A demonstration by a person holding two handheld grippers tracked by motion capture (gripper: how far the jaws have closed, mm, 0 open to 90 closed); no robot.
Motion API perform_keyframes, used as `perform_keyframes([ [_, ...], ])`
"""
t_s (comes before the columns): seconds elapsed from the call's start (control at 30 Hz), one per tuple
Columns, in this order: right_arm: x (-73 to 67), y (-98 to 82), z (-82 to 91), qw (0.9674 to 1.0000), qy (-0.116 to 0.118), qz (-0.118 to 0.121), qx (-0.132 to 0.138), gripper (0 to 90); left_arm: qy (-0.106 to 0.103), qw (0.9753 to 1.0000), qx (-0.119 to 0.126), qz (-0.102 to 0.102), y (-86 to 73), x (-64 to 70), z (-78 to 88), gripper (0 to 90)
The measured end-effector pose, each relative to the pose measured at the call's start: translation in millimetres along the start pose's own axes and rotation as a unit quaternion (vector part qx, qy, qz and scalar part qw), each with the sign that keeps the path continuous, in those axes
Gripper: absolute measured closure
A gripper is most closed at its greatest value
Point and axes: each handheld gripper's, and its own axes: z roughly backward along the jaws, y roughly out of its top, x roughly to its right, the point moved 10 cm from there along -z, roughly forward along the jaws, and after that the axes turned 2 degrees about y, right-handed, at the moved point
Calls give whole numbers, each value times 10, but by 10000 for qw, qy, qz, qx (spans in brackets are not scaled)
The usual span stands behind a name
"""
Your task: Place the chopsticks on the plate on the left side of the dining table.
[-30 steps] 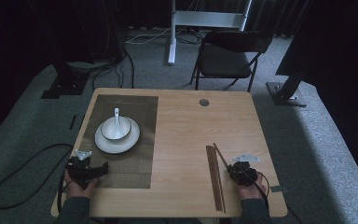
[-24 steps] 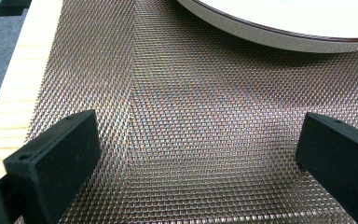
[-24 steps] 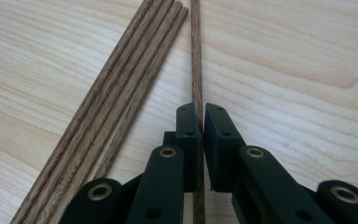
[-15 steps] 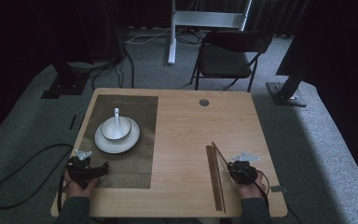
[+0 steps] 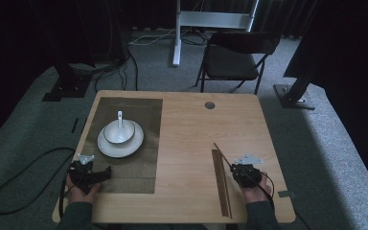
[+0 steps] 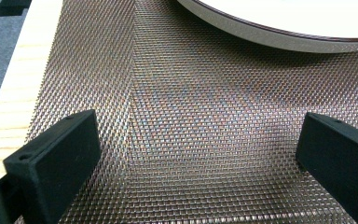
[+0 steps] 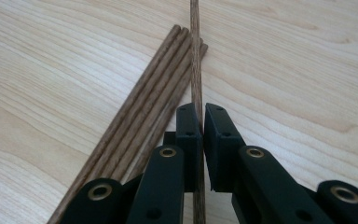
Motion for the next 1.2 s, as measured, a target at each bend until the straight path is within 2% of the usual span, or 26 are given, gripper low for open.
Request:
perform_keyframes([
  [0.7,-230,291,-11,9984,306,444,196,850,2,10000,-9,-10,-1,-2,1,1],
  [0.87,-307,338,-25,9971,398,618,196,849,1,10000,0,-8,0,-1,0,1],
  [1.1,-370,390,-48,9962,473,702,221,849,2,10000,0,-8,0,-1,0,1],
  [1.2,-432,445,-55,9950,543,808,227,850,1,10000,-1,-8,0,-1,0,1],
])
